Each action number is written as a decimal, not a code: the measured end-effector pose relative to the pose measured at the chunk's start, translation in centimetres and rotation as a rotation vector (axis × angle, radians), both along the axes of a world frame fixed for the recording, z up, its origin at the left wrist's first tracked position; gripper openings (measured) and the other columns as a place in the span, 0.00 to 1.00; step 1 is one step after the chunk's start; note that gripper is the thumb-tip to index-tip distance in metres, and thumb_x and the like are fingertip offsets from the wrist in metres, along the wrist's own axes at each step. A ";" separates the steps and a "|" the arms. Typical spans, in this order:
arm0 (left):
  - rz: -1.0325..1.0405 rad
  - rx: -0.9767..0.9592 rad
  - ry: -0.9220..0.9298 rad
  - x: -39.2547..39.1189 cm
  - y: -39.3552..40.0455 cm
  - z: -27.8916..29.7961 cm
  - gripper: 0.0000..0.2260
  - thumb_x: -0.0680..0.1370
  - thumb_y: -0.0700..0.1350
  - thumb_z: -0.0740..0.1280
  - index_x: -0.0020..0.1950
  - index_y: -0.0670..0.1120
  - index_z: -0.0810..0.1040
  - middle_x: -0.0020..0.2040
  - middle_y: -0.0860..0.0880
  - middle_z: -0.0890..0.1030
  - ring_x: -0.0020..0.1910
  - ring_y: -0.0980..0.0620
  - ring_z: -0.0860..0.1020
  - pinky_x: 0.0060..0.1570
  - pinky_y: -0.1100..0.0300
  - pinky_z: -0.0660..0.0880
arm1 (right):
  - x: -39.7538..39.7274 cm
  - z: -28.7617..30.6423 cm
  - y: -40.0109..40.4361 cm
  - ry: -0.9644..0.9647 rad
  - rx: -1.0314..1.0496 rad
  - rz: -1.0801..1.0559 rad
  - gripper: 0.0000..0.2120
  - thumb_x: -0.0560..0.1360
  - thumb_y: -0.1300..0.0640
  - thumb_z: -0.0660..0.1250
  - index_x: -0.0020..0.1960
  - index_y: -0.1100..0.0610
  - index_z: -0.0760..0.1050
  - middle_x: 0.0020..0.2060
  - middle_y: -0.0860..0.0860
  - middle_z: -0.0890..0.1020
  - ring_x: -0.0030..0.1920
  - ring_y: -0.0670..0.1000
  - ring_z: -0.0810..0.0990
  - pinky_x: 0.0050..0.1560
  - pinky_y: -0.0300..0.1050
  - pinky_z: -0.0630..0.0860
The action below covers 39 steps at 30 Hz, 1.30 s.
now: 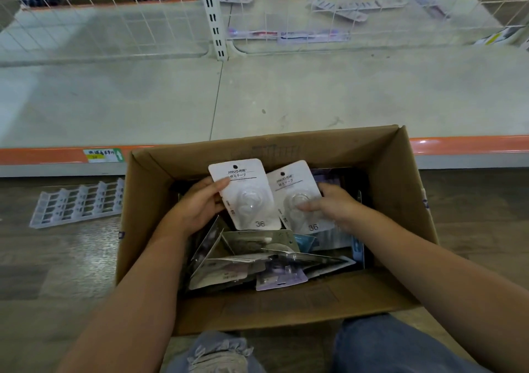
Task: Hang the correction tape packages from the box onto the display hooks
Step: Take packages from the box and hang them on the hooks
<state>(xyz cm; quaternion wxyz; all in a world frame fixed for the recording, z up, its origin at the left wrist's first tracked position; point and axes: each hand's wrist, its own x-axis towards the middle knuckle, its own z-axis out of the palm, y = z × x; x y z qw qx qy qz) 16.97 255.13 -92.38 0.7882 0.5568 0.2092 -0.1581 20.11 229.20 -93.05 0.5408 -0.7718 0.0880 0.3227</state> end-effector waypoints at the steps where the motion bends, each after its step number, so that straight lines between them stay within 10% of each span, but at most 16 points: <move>1: -0.003 -0.013 -0.005 0.0 0.1 0.0 0.08 0.79 0.40 0.60 0.55 0.46 0.78 0.51 0.47 0.84 0.52 0.48 0.81 0.53 0.51 0.78 | 0.2 0.2 0.1 0.030 0.037 0.004 0.16 0.70 0.62 0.74 0.56 0.57 0.76 0.48 0.51 0.83 0.48 0.53 0.82 0.48 0.49 0.79; 10: -0.301 0.221 -0.037 1.7 -1.4 2.2 0.10 0.78 0.46 0.63 0.56 0.45 0.80 0.52 0.46 0.84 0.50 0.50 0.83 0.47 0.58 0.80 | 1.1 1.5 -0.7 0.144 0.291 0.083 0.17 0.71 0.70 0.68 0.57 0.57 0.77 0.52 0.55 0.83 0.54 0.55 0.81 0.55 0.50 0.78; 23: 0.106 0.649 -0.144 6.5 -2.5 14.8 0.07 0.81 0.47 0.62 0.49 0.47 0.78 0.40 0.53 0.82 0.38 0.54 0.79 0.38 0.62 0.74 | 4.8 15.0 -0.2 0.197 0.496 -0.144 0.12 0.75 0.63 0.66 0.58 0.62 0.75 0.46 0.54 0.84 0.40 0.51 0.85 0.37 0.44 0.81; 32: 0.207 0.772 -0.112 2.9 -4.9 32.8 0.09 0.81 0.48 0.61 0.53 0.45 0.77 0.48 0.50 0.81 0.48 0.49 0.79 0.50 0.55 0.75 | 1.2 33.3 -0.5 0.256 0.526 -0.327 0.15 0.81 0.51 0.57 0.61 0.59 0.74 0.54 0.56 0.82 0.50 0.54 0.83 0.51 0.51 0.80; 39: 0.172 0.792 -0.140 -0.5 -6.6 52.1 0.05 0.82 0.46 0.60 0.51 0.47 0.75 0.41 0.57 0.76 0.44 0.55 0.75 0.38 0.67 0.67 | -1.1 49.4 -1.8 0.210 0.419 -0.429 0.18 0.81 0.53 0.58 0.62 0.65 0.74 0.57 0.64 0.79 0.59 0.65 0.77 0.61 0.66 0.71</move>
